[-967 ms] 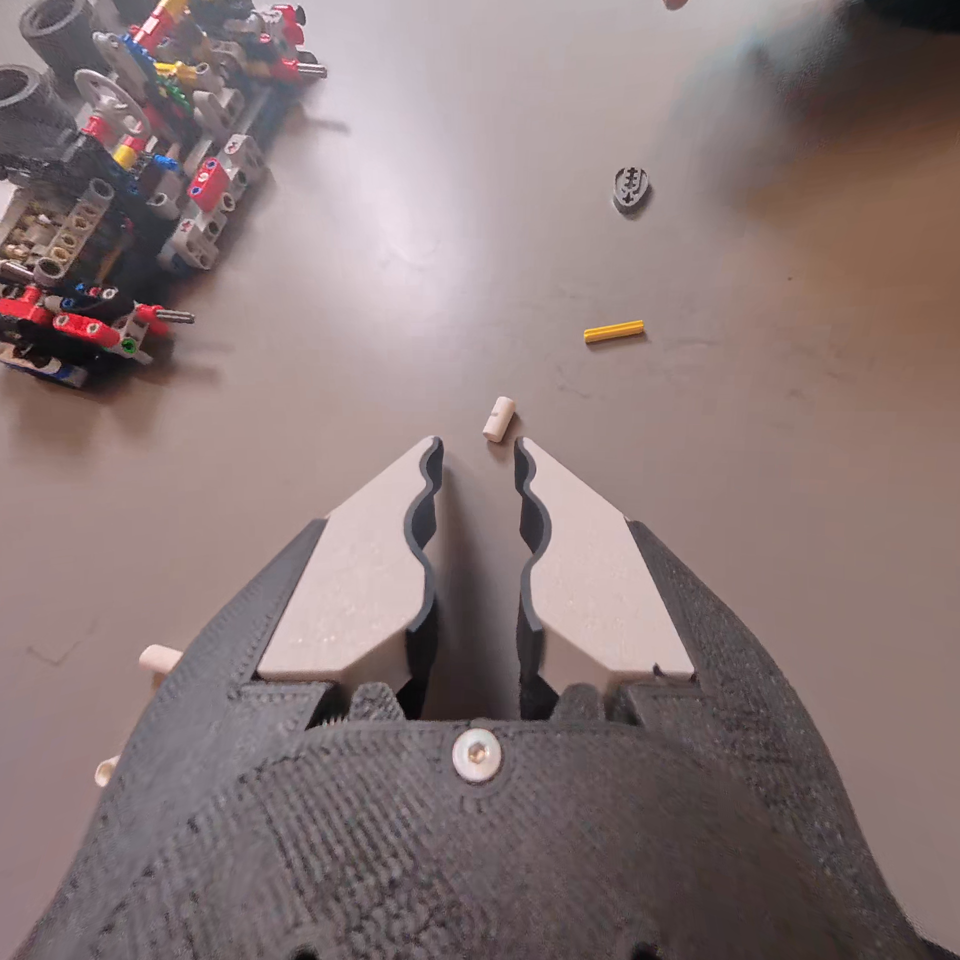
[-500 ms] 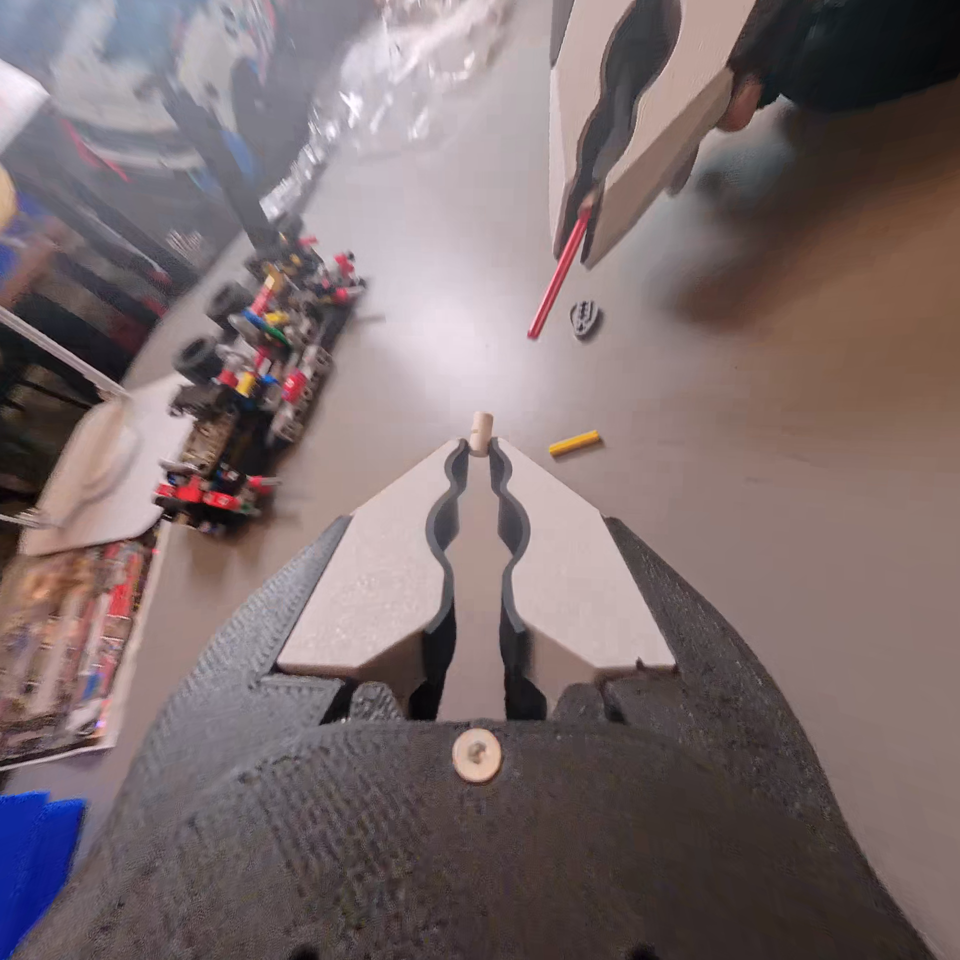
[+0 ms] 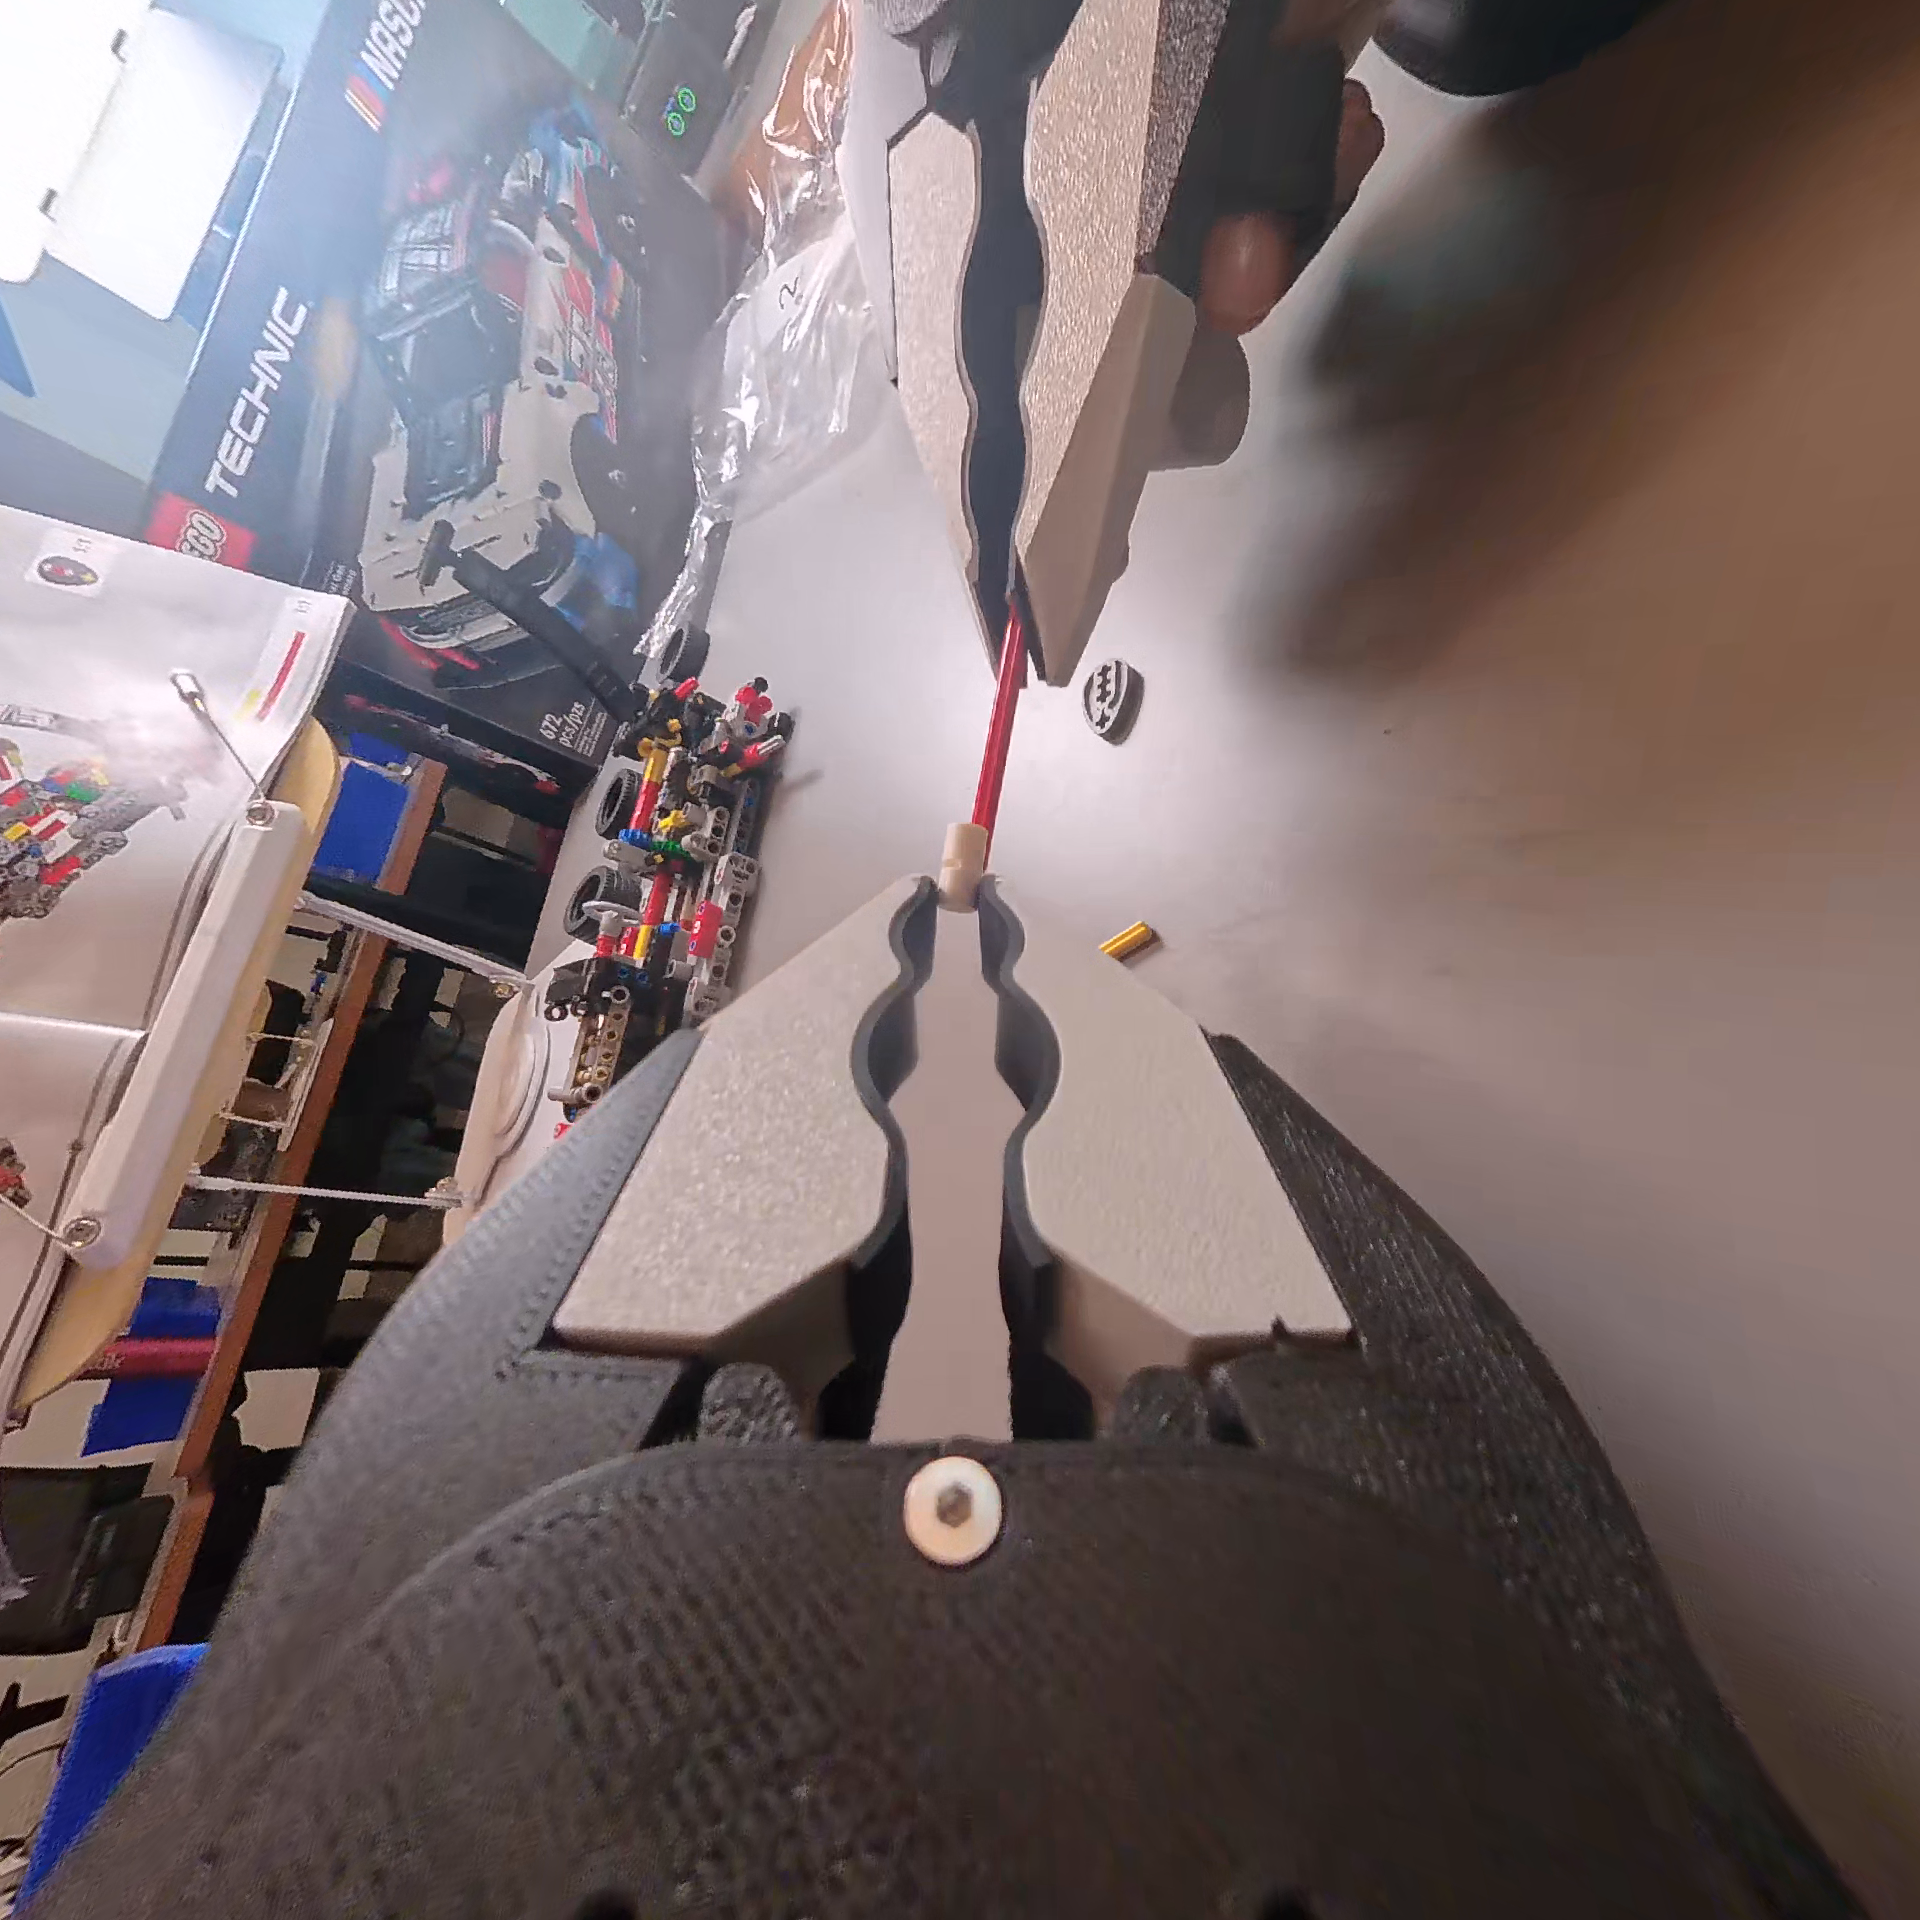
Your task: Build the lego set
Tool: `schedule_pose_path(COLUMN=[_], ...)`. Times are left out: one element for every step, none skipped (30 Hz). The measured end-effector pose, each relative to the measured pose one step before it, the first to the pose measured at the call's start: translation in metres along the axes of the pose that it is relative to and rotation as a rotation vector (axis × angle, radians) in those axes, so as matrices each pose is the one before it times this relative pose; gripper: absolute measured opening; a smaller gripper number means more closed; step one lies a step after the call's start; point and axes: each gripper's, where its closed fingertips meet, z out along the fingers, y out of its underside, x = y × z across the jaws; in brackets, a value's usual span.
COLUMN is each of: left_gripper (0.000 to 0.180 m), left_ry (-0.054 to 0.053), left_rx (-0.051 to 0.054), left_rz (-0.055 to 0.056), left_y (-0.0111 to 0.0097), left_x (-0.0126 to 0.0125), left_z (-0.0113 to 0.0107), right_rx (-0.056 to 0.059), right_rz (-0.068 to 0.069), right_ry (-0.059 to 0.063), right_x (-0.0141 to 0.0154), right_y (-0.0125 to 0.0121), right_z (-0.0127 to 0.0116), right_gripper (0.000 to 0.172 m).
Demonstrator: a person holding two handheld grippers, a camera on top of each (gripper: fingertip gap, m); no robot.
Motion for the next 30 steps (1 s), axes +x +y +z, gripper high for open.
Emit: schedule_pose_path(left_gripper=[0.006,0.006,0.005,0.005,0.005,0.005,0.005,0.005,0.005,0.005,0.005,0.005,0.005,0.005,0.005,0.005,0.005,0.005,0.005,0.005,0.005,0.005,0.005,0.005,0.005,0.005,0.005,0.005,0.005,0.005], left_ry=[-0.0034,-0.0031,-0.0009,-0.0009,-0.0041,-0.0054,-0.0077,-0.0116,-0.0097,-0.0068,-0.0075,-0.0021,0.0005,-0.0004,0.0017,0.0041,0.0048,0.0045,0.0018,-0.0011,0.0005,0.0003,0.0004,0.0001,-0.0022,-0.0024,-0.0013,-0.0003,-0.001,-0.0017], left_rx=[0.0056,0.0052,0.0059,0.0024,-0.0024,-0.004,-0.0071,-0.0079,-0.0079,-0.0083,-0.0067,-0.0048,-0.0002,0.0048,0.0046,0.0027,0.0033,0.0055,0.0047,0.0007,-0.0028,0.0018,0.005,0.0005,-0.0021,-0.0028,-0.0008,0.0009,0.0008,0.0005], left_rz=[0.0067,0.0085,0.0095,0.0098,0.0077,0.001,-0.0053,-0.0056,-0.0024,-0.0011,-0.0014,-0.0006,-0.0004,0.0005,0.0015,0.0009,0.0006,0.0006,0.0011,0.002,0.001,-0.002,-0.0034,-0.0034,-0.0016,-0.0001,-0.0007,-0.0009,0.0,0.0009], left_y=[-0.00175,-0.00199,-0.0022,-0.00159,-0.00066,0.00029,0.00164,0.00257,0.00302,0.00337,0.00297,0.0021,0.0007,-0.00103,-0.00145,-0.00145,-0.00129,-0.00147,-0.00114,-0.00036,0.00033,-0.0003,-0.00071,-0.0001,0.00033,0.00082,0.00043,0.00012,0.0,-0.00018], left_x=[0.00049,0.00077,0.00145,0.00116,0.00003,-0.00112,-0.00239,-0.00338,-0.00319,-0.00234,-0.00192,-0.00047,0.00035,0.0005,0.00083,0.00105,0.0014,0.00135,0.00093,0.00017,0.00031,0.00003,-0.00006,-0.0003,-0.00066,-0.00058,-0.00031,-0.00018,-0.00007,-0.00016], left_z=[-0.00007,0.00019,0.00031,0.00036,0.00016,-0.00006,-0.00049,-0.00087,-0.00106,-0.00101,-0.00078,-0.00045,-0.0002,-0.00009,0.00013,0.00043,0.00045,0.00012,0.00003,0.00002,0.00011,-0.00007,-0.00032,-0.00017,-0.00007,-0.00007,-0.00021,-0.00021,-0.00028,-0.0001], right_rx=[0.0042,0.0073,0.009,0.003,-0.002,-0.0006,0.0007,0.0067,0.015,0.0142,0.0145,0.0137,0.0066,-0.004,-0.0068,-0.0013,0.0004,-0.0018,-0.0088,-0.0072,-0.0011,-0.0003,0.0034,0.0049,0.0024,0.0,-0.0006,-0.0008,-0.0019,-0.0044], right_rz=[0.0065,0.0096,0.009,0.0103,0.0067,0.0012,0.0014,0.0066,0.0128,0.0139,0.01,0.0073,0.0065,0.0006,-0.0064,-0.0031,0.0045,0.0034,-0.0038,-0.008,-0.0035,0.0029,0.0048,0.0049,0.0039,0.0012,-0.0004,0.0006,0.0008,-0.0014], right_ry=[-0.0097,-0.0087,-0.0058,-0.0034,-0.0029,0.0019,0.0042,0.0025,0.0016,-0.0003,0.0004,-0.0029,-0.004,-0.0011,-0.0007,-0.004,-0.0054,-0.0048,0.001,0.0041,0.0,-0.0013,0.0004,-0.0007,-0.0008,0.0009,0.0005,-0.0012,-0.0014,-0.0019], right_x=[-0.00238,-0.00233,-0.00189,-0.0011,-0.00042,0.00066,0.00159,0.00182,0.00202,0.00184,0.00147,0.00027,-0.00044,-0.00038,-0.00077,-0.00143,-0.00117,-0.00088,0.00004,0.00016,-0.00034,-0.0001,0.00036,0.00041,0.00048,0.00044,0.00034,-0.00001,-0.00029,-0.00044], right_y=[-0.001,-0.0017,-0.00216,-0.00135,-0.00054,-0.00032,-0.00024,-0.00107,-0.00222,-0.00253,-0.00256,-0.00249,-0.00131,0.00041,0.00131,0.00058,0.0002,0.00038,0.00148,0.00109,0.00029,-0.00002,-0.0006,-0.00093,-0.00043,0.00001,0.00011,0.00013,0.00044,0.00075], right_z=[0.00078,0.00087,0.00079,0.00058,0.00007,-0.00054,-0.00147,-0.00222,-0.00267,-0.00266,-0.00212,-0.00145,-0.00054,0.00045,0.00084,0.00081,0.00078,0.00067,0.00074,0.00038,0.0001,-0.00011,-0.00027,-0.00069,-0.0007,-0.00062,-0.0004,-0.00009,0.00026,0.00045], right_gripper=[0.005,0.005,0.005,0.005,0.005,0.005,0.005,0.005,0.005,0.005,0.005,0.005,0.005,0.005,0.005,0.005,0.005,0.005,0.005,0.005,0.005,0.005,0.005,0.005,0.005,0.005,0.005,0.005,0.005,0.005])
